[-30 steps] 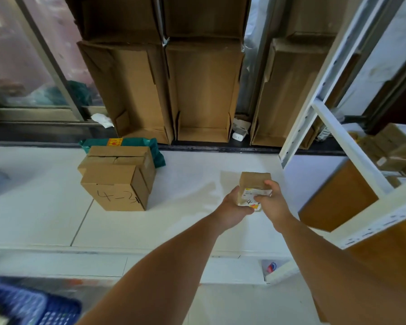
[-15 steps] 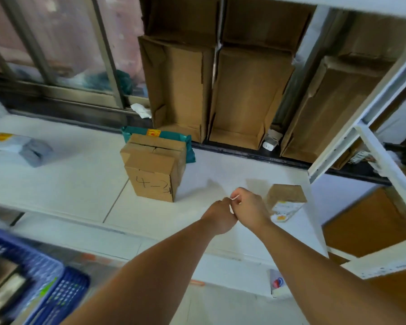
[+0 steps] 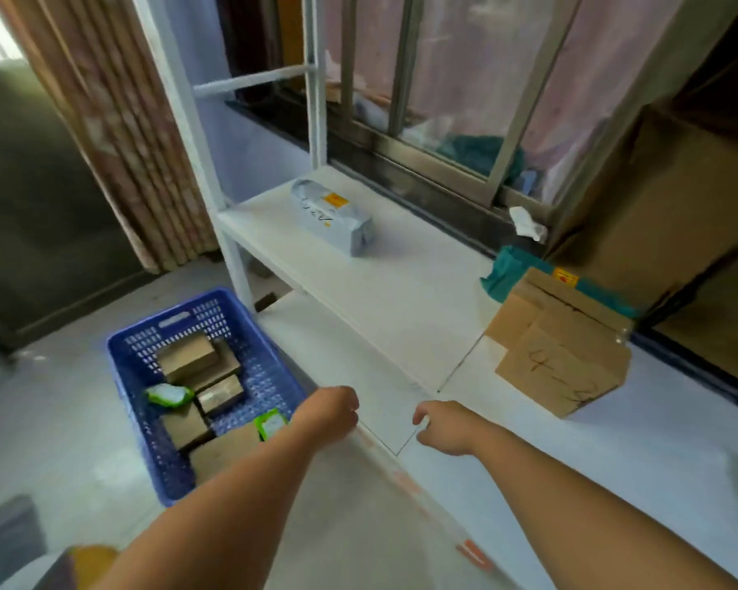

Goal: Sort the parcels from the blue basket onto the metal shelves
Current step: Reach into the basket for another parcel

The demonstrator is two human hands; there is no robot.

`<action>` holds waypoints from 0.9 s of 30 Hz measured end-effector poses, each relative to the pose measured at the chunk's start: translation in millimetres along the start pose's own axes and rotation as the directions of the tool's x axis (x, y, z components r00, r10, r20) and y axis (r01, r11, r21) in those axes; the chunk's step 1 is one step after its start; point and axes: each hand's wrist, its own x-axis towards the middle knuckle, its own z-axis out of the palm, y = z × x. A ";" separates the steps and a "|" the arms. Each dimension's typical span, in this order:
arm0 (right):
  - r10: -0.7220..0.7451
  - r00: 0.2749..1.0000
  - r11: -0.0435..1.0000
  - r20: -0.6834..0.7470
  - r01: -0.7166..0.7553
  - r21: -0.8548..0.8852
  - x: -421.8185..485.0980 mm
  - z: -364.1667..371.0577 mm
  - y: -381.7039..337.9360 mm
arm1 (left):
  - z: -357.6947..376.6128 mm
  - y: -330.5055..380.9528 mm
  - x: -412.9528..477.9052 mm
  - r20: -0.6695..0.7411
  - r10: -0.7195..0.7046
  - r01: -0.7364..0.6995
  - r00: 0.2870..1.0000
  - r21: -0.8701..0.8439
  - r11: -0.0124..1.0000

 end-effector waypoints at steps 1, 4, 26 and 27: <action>-0.031 0.999 0.999 0.011 0.032 -0.024 11.7 2.4 -24.8 | -12.2 -25.4 -3.7 -0.045 -0.021 0.019 0.999 -0.030 0.999; -0.136 0.990 0.984 0.039 0.140 -0.110 39.8 7.7 -98.3 | -52.7 -83.2 -20.5 -0.101 -0.088 0.081 0.991 -0.072 0.994; -0.175 0.876 0.862 0.449 0.357 -0.361 368.9 102.5 -310.4 | 2.8 -355.7 105.7 0.250 -0.628 0.608 0.737 -0.649 0.457; -0.156 0.872 0.871 0.465 0.343 -0.351 379.6 117.7 -310.1 | 17.2 -364.1 115.5 0.281 -0.632 0.619 0.722 -0.671 0.409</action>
